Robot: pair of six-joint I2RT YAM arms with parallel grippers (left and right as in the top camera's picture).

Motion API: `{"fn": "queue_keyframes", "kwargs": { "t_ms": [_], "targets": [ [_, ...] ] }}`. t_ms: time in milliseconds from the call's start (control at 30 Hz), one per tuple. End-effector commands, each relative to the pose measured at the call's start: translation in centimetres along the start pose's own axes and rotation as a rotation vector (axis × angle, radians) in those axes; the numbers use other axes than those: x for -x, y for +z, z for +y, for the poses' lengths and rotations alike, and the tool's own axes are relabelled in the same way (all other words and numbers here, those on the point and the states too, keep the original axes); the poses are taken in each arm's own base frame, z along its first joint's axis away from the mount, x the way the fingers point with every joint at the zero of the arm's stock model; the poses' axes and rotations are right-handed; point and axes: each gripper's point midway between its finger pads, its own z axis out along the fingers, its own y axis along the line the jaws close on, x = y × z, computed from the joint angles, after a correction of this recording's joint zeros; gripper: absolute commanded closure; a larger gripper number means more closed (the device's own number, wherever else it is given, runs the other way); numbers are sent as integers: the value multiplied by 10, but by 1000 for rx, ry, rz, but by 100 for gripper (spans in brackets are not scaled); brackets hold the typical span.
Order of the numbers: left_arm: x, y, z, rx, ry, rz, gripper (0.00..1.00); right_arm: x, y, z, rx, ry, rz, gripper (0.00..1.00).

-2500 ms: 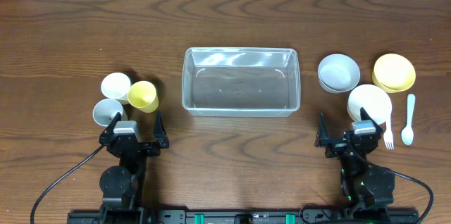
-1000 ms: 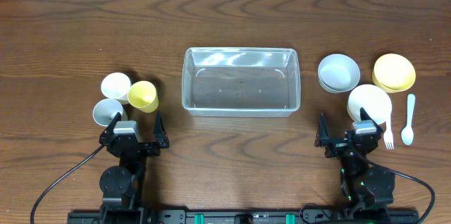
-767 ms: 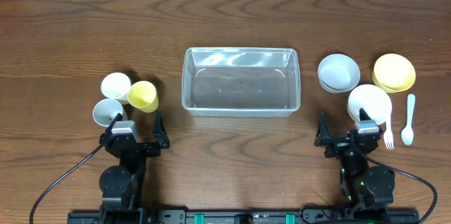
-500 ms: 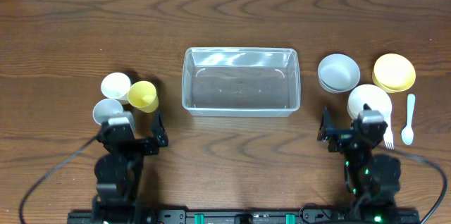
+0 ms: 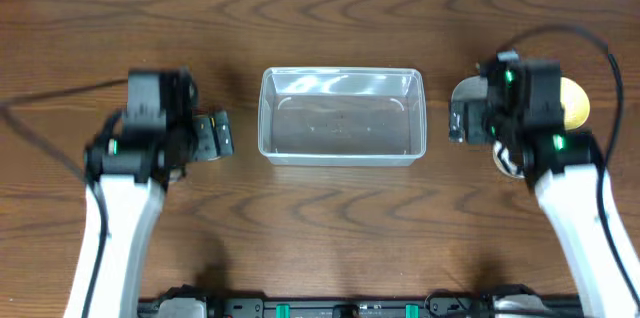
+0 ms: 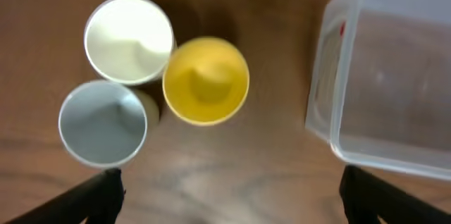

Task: Pack container
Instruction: 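Grasp the yellow cup with the left gripper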

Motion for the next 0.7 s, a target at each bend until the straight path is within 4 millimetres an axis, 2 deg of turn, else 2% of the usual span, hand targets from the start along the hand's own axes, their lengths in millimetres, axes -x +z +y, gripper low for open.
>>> {"fn": "queue_keyframes", "kwargs": {
  "t_ms": [0, 233, 333, 400, 667],
  "targets": [
    [8, 11, -1, 14, 0, 47, 2, 10, 11, 1, 15, -3, 37, 1],
    [35, 45, -8, 7, -1, 15, 2, -5, 39, 2, 11, 47, 134, 1],
    [39, 63, -9, 15, -1, 29, 1, -11, 47, 2, 11, 46, 163, 1],
    [37, 76, -8, 24, 1, 60, 0, -14, 50, 2, 10, 46, 180, 1],
    [14, 120, -5, 55, 7, 212, 11, -17, 54, 2, 10, 46, 196, 10]
  ]
}}
